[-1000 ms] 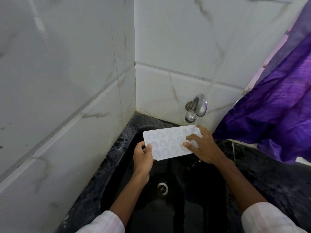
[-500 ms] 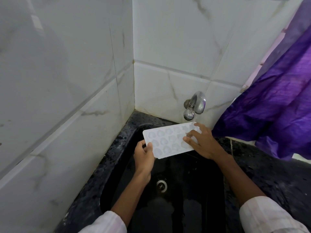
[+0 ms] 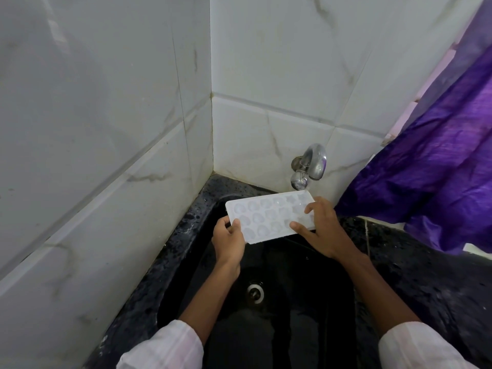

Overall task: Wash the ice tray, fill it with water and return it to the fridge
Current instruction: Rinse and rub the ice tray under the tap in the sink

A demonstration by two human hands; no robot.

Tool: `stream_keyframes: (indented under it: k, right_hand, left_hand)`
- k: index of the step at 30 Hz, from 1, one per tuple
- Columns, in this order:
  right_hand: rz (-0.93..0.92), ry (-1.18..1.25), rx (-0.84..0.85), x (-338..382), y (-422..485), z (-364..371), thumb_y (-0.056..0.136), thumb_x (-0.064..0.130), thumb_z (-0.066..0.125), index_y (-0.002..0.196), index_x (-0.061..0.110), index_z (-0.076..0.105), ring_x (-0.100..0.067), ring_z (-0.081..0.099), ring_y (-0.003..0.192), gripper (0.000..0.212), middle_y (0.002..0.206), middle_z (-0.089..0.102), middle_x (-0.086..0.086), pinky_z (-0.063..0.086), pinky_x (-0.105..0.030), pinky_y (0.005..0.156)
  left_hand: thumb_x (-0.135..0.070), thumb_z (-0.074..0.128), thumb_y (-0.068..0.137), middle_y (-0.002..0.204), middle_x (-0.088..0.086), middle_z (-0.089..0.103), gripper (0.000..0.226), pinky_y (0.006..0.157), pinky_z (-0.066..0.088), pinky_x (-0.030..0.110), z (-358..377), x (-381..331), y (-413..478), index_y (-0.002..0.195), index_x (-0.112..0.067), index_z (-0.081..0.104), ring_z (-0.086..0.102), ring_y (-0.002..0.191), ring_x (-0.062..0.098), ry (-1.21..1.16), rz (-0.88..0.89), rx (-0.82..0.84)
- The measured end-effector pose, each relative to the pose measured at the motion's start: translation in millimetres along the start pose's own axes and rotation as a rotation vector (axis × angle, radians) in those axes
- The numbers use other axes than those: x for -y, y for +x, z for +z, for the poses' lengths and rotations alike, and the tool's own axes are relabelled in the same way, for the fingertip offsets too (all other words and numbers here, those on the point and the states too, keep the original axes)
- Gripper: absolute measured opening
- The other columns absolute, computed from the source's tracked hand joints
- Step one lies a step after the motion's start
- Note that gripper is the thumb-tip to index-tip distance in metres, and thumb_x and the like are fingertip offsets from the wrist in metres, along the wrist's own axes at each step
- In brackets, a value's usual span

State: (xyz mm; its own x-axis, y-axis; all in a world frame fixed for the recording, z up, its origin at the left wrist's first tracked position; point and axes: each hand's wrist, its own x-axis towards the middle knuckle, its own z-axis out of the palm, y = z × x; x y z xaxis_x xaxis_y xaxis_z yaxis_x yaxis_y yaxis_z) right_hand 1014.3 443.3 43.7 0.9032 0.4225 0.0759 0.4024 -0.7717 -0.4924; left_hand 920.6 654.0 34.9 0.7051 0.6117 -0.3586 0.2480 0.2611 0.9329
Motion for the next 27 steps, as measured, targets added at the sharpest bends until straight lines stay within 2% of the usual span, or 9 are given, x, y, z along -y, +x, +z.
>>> stream_keyframes:
  k: [3,7,13,17,23,25,27]
  right_hand:
    - [-0.021,-0.019,-0.001,-1,-3,3,0.073,0.078,0.046,0.112,0.025,0.039,-0.027,0.035,0.13,0.067,0.144,0.028,-0.002,0.043,-0.042,0.1]
    - [-0.017,-0.012,0.03,-6,-3,7,0.071,0.081,0.046,0.112,0.024,0.039,-0.026,0.036,0.129,0.07,0.141,0.028,0.0,0.043,-0.039,0.1]
    - [-0.009,-0.006,0.081,-4,1,11,0.072,0.081,0.045,0.119,0.034,0.05,-0.033,0.03,0.134,0.067,0.148,0.022,-0.005,0.039,-0.047,0.108]
    - [-0.028,-0.017,0.059,-3,4,7,0.074,0.07,0.053,0.115,0.025,0.063,-0.035,0.033,0.133,0.061,0.147,0.025,-0.009,0.035,-0.041,0.108]
    - [0.003,-0.096,0.125,2,5,5,0.075,0.077,0.047,0.128,0.03,0.057,-0.032,0.023,0.14,0.072,0.155,0.013,-0.001,0.038,-0.047,0.108]
    - [-0.012,-0.106,0.135,4,3,5,0.072,0.079,0.043,0.131,0.03,0.055,-0.034,0.023,0.14,0.078,0.154,0.014,-0.001,0.037,-0.046,0.108]
    - [-0.022,-0.109,0.139,4,2,4,0.074,0.076,0.047,0.129,0.029,0.056,-0.035,0.025,0.138,0.073,0.152,0.017,-0.003,0.036,-0.045,0.108]
  left_hand:
    - [-0.02,0.048,0.103,0.112,0.007,0.067,0.019,0.078,0.06,0.039,-1,6,3,0.117,-0.012,0.058,0.068,0.096,0.02,-0.011,-0.026,-0.03]
    - [-0.019,0.046,0.104,0.113,0.007,0.065,0.019,0.066,0.055,0.027,-4,10,4,0.117,-0.01,0.056,0.066,0.091,0.016,-0.012,-0.044,-0.073]
    - [-0.018,0.047,0.103,0.116,0.009,0.066,0.021,0.069,0.057,0.029,-2,12,3,0.119,-0.009,0.057,0.067,0.095,0.017,-0.039,-0.065,-0.075]
    - [-0.018,0.048,0.104,0.117,0.01,0.066,0.02,0.077,0.059,0.035,-1,12,2,0.119,-0.01,0.057,0.067,0.096,0.018,-0.061,-0.061,-0.075]
    - [-0.018,0.046,0.104,0.113,0.008,0.065,0.019,0.071,0.056,0.029,0,13,-1,0.119,-0.01,0.056,0.066,0.09,0.012,-0.068,-0.04,-0.078]
    - [-0.018,0.046,0.104,0.114,0.008,0.066,0.019,0.076,0.058,0.033,-1,13,-1,0.118,-0.011,0.056,0.066,0.093,0.015,-0.069,-0.039,-0.089]
    - [-0.019,0.047,0.104,0.115,0.009,0.066,0.02,0.083,0.059,0.038,-2,13,-1,0.119,-0.011,0.056,0.067,0.097,0.019,-0.063,-0.038,-0.09]
